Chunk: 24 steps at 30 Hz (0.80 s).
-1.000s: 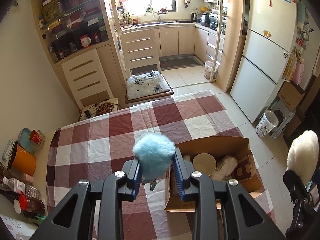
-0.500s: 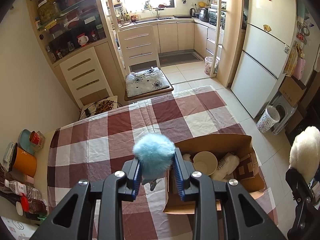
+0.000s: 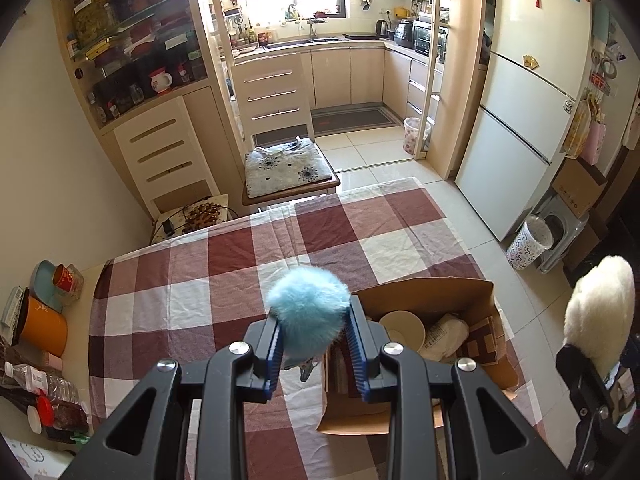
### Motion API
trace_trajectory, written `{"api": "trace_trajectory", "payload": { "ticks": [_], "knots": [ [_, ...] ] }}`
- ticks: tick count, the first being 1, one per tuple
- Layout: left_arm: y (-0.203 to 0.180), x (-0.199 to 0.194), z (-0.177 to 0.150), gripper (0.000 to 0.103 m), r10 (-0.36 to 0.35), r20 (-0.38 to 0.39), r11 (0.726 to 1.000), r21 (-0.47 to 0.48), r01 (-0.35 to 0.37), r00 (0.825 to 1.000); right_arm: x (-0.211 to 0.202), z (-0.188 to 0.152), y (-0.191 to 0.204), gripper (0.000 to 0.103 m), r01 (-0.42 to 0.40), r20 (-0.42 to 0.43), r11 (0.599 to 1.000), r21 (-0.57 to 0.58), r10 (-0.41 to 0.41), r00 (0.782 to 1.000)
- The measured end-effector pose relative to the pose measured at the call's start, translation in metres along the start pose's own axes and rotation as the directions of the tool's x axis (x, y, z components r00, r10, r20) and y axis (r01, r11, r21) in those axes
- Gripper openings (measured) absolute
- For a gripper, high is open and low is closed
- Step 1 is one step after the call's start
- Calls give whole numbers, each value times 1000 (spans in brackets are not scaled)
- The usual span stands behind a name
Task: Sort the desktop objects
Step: 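Hold the pompom and the white plush above the box opening with both tools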
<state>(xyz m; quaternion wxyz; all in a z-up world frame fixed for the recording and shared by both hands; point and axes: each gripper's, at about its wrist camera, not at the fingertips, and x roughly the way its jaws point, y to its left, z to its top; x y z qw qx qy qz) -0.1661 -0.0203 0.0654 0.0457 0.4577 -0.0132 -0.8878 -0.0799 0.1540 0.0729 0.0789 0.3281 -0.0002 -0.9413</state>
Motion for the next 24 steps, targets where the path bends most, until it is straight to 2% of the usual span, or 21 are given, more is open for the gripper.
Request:
{"api": "trace_trajectory", "payload": {
  "ticks": [24],
  "knots": [
    [-11,4,2,29,-26,-12,1000,18,26,1000,1,0,3,54,-1,-4,1000,-1,1,1000]
  ]
}}
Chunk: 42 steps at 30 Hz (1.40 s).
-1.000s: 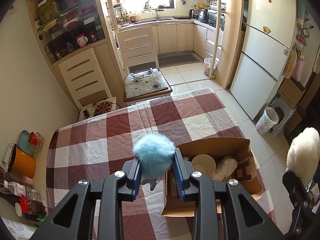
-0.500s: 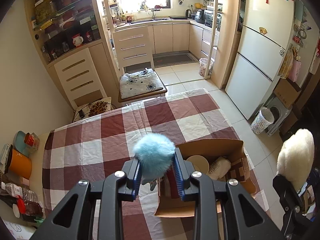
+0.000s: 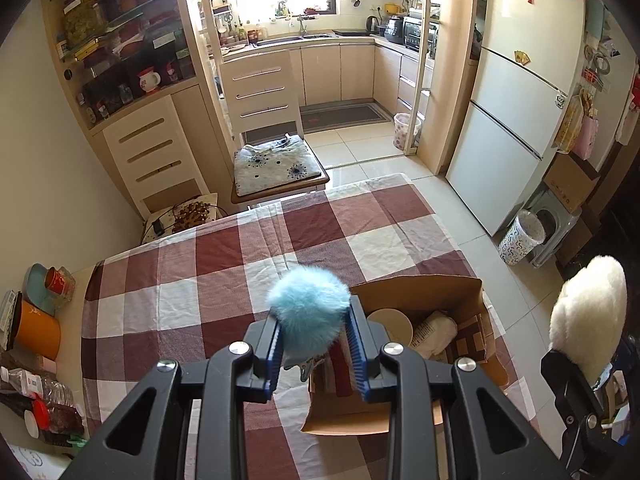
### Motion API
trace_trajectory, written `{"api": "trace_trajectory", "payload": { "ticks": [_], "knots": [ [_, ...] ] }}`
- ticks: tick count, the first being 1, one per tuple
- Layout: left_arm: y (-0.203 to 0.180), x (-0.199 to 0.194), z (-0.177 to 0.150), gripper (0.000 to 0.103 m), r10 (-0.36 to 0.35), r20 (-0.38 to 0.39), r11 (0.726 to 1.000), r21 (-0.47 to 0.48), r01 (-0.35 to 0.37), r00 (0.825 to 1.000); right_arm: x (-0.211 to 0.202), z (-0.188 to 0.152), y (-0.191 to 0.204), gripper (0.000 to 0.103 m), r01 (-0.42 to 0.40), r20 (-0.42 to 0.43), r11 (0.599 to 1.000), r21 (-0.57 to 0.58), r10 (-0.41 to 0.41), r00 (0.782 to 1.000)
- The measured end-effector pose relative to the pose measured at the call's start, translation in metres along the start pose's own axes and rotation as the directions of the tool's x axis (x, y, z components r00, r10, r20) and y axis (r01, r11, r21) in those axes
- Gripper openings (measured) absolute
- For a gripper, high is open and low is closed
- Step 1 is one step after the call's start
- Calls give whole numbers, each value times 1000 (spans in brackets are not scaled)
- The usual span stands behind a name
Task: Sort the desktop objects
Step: 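Hold the pompom and the white plush above the box opening with both tools, then open the left tool to drop the pompom while the right tool releases the white plush into the box, then withdraw both open tools from the box toward the red box and yellow sponge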
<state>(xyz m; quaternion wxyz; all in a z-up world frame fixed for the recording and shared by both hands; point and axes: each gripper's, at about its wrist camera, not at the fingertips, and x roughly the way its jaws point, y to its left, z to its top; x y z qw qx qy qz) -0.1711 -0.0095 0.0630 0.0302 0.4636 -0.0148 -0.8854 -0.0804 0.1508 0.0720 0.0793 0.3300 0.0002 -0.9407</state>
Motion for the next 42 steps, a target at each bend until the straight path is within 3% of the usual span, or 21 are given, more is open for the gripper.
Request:
{"api": "trace_trajectory", "payload": {
  "ticks": [13,15,17,20,21,42],
  "knots": [
    [-3,4,0,32,13,-1,1000,12,-13,1000,5,-4,1,54,-2,-11,1000,-2,2,1000],
    [-5,4,0,61,48,4,999,26,-48,999,5,-4,1,57,-1,-10,1000,-3,1,1000],
    [-5,1,1,77,72,19,997,23,-72,997,5,-3,1,62,9,-1,1000,-13,-9,1000],
    [-2,-3,1,78,61,30,998,4,-61,998,0,0,1,82,16,37,1000,-11,-16,999],
    [-1,-3,2,78,60,30,998,2,-60,998,-3,1,0,84,15,48,1000,-6,-15,999],
    [3,-14,-14,78,61,7,998,-16,-61,998,-20,-1,-13,84,8,50,999,36,-9,999]
  ]
}}
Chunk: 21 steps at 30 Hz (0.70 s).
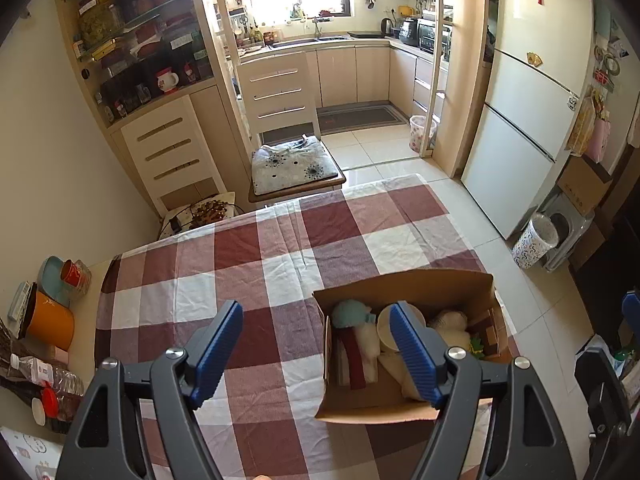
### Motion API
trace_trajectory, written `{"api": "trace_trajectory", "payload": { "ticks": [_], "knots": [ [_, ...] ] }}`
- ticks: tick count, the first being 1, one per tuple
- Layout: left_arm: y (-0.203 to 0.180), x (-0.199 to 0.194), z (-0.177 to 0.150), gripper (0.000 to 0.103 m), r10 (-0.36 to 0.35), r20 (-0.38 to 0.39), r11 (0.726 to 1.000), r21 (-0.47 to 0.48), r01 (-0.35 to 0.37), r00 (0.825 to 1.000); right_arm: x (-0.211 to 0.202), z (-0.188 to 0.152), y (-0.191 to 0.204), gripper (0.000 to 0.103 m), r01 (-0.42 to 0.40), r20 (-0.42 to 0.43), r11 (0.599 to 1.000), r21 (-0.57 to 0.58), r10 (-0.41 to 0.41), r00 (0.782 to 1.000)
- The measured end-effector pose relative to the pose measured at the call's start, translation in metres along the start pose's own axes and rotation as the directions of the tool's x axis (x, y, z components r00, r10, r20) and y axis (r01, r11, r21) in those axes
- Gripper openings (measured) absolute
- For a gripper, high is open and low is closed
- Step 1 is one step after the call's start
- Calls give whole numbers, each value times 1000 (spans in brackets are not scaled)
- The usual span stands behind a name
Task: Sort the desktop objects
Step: 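Withdraw both open tools from the box toward the red box and yellow sponge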
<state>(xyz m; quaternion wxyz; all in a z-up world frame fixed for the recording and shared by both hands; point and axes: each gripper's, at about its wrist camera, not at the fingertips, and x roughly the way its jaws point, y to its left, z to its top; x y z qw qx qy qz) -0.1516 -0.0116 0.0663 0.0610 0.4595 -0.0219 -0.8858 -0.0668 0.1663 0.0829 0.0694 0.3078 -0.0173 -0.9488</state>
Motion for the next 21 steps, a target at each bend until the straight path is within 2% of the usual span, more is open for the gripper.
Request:
{"api": "trace_trajectory", "payload": {
  "ticks": [21],
  "knots": [
    [-3,-4,-21,78,-8,-39,1000,6,8,999,-13,-10,-2,84,2,-10,1000,2,-2,1000]
  ]
}}
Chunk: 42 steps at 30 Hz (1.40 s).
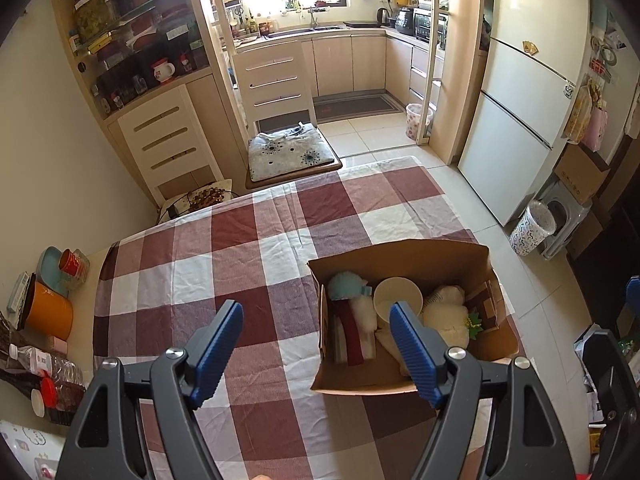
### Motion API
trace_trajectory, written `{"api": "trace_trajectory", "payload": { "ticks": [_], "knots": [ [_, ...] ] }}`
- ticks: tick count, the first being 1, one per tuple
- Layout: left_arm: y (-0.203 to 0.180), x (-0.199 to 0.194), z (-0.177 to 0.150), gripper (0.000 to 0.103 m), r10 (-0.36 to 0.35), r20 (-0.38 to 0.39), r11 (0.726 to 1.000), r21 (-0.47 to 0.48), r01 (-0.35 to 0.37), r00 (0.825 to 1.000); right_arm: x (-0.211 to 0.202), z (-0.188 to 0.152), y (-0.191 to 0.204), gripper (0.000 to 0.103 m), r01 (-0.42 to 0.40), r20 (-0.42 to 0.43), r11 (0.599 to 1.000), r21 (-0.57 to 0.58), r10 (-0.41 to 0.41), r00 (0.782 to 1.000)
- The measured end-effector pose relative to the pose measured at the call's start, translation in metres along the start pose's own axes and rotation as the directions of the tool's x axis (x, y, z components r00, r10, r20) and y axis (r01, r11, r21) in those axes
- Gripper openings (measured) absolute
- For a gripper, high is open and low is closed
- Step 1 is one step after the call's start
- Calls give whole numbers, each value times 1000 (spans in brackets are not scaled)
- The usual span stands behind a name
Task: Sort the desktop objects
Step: 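Withdraw both open tools from the box toward the red box and yellow sponge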
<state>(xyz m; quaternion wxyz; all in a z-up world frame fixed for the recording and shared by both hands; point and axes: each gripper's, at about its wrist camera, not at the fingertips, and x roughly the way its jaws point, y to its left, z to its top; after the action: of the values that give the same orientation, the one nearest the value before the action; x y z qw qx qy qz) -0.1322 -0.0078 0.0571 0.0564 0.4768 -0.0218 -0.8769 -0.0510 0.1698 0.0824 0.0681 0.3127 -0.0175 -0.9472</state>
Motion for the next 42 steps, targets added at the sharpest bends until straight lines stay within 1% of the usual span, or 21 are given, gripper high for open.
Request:
{"api": "trace_trajectory", "payload": {
  "ticks": [12,20,28,42],
  "knots": [
    [4,-6,-8,78,6,-8,1000,-7,-6,1000,-13,-6,4,84,-3,2,1000,-9,3,1000],
    [6,-12,-20,78,3,-18,1000,-13,-3,1000,-20,-8,7,85,-2,-4,1000,-17,2,1000],
    [10,-20,-34,78,1,-24,1000,-26,-2,1000,-32,-16,9,86,0,-17,1000,-25,0,1000],
    [12,-32,-52,78,1,-25,999,-38,-2,1000,-52,-24,16,89,3,-8,999,-32,-3,1000]
  ]
}}
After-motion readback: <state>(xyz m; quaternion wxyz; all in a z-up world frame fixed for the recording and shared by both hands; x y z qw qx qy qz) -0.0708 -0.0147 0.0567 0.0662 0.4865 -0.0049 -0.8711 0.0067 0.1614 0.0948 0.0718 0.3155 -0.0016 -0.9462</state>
